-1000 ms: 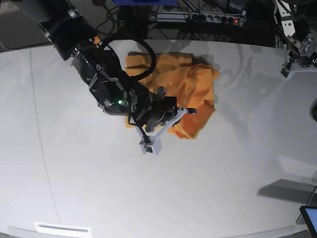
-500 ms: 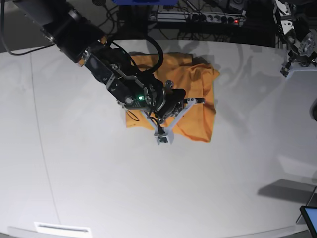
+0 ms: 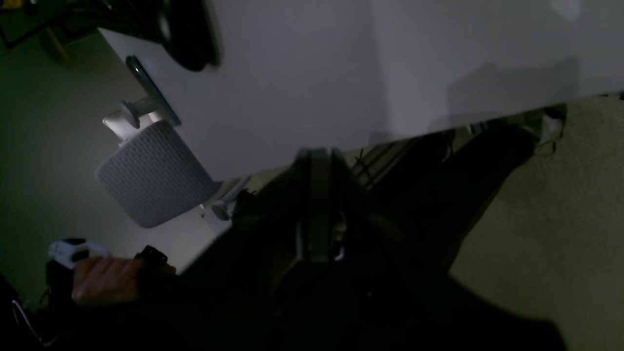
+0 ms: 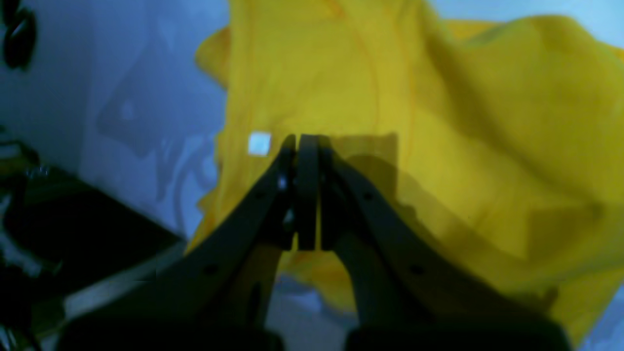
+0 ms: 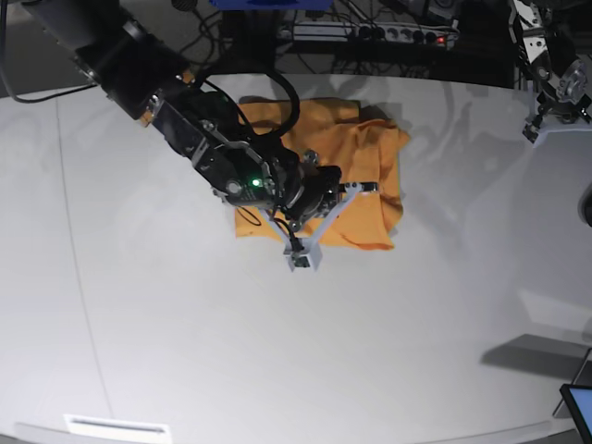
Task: Fold the T-shirt properly
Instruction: 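Drag the gripped shirt layer with the right gripper to flatten the bundle, then smooth the folded shirt's edge with the right gripper, tucking it flat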
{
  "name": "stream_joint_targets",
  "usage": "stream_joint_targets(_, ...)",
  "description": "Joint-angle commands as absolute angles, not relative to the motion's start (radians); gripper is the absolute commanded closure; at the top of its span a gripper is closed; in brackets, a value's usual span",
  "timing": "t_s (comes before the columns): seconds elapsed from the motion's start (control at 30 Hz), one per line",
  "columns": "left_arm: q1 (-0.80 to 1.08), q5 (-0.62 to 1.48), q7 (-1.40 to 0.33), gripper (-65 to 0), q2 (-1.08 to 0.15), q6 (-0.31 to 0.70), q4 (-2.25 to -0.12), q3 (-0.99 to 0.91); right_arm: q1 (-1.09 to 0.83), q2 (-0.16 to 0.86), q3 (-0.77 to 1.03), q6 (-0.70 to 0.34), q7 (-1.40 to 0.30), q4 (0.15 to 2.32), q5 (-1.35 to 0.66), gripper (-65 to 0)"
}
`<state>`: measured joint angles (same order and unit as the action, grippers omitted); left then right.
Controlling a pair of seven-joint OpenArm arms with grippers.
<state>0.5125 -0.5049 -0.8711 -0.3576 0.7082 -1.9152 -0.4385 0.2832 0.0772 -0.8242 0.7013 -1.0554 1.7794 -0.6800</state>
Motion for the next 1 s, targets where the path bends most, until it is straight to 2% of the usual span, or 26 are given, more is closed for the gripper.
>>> stream_joint_targets(0.0,0.513,-0.521,-0.877,0.0,-0.374,0.698,-1.928,-0.444,0.291,0.068,-0.812,0.698,-1.059,1.822,-0.685,0.0)
stream_joint_targets(0.17,0.493,-0.392,-0.877,0.0,-0.372,0.698,-1.929,-0.452,0.259,0.096,-0.734,0.698,-1.081,1.874,-0.687,0.0)
stream_joint_targets(0.3,0.486,-0.332,-0.877,0.0,-0.369,0.698,-1.923,-0.453,0.249,0.142,-0.725,0.698,-1.079,1.879,-0.688,0.0)
stream_joint_targets(0.47,0.473,-0.282,-0.874,0.0,-0.369,0.698,-1.922,-0.453,0.222,0.15,-0.72,0.698,-1.072,1.913,-0.68,0.0)
stream_joint_targets(0.67,0.438,-0.278,-0.763,0.0,-0.355,0.698,-1.922,-0.453,0.228,0.156,-0.722,0.698,-1.056,1.913,-0.647,0.0)
stream_joint_targets(0.97,0.4,-0.272,-0.59,0.0,-0.349,0.698,-1.774,-0.473,0.191,0.259,-0.728,0.698,-0.92,1.952,-0.621,0.0)
